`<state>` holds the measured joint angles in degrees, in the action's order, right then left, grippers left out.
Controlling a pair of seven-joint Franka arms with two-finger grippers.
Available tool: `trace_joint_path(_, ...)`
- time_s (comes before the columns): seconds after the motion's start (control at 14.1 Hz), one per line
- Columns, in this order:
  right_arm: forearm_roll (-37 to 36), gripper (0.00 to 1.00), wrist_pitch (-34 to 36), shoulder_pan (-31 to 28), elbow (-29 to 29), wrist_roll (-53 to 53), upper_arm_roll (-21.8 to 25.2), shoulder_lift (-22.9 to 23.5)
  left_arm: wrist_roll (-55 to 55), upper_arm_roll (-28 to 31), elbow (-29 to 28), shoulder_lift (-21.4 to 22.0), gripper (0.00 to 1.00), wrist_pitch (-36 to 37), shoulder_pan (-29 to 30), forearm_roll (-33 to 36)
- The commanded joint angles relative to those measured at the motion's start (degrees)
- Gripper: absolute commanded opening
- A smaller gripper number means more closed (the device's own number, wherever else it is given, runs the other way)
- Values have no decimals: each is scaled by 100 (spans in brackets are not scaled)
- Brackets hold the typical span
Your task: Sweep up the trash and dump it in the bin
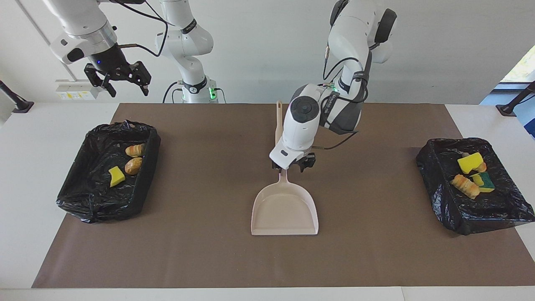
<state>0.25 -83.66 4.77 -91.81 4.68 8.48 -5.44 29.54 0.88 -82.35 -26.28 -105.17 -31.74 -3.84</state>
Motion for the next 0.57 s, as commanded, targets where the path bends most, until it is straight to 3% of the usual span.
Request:
trace_joint_path(0.0, -16, 100, -125, -126, -215, 68, -75, -168, -770, 44, -1308, 1149, 100, -65, 534, 119)
trace_joint_path(0.28, -42, 100, -89, -3, -241, 59, -57, -177, -2476, 44, -2091, 2344, 100, 66, 1467, 129)
trace_joint_path(0.5, -60, 100, -81, 77, -241, 59, 13, -177, -3015, 53, -1840, 2829, 100, 592, 2038, 138)
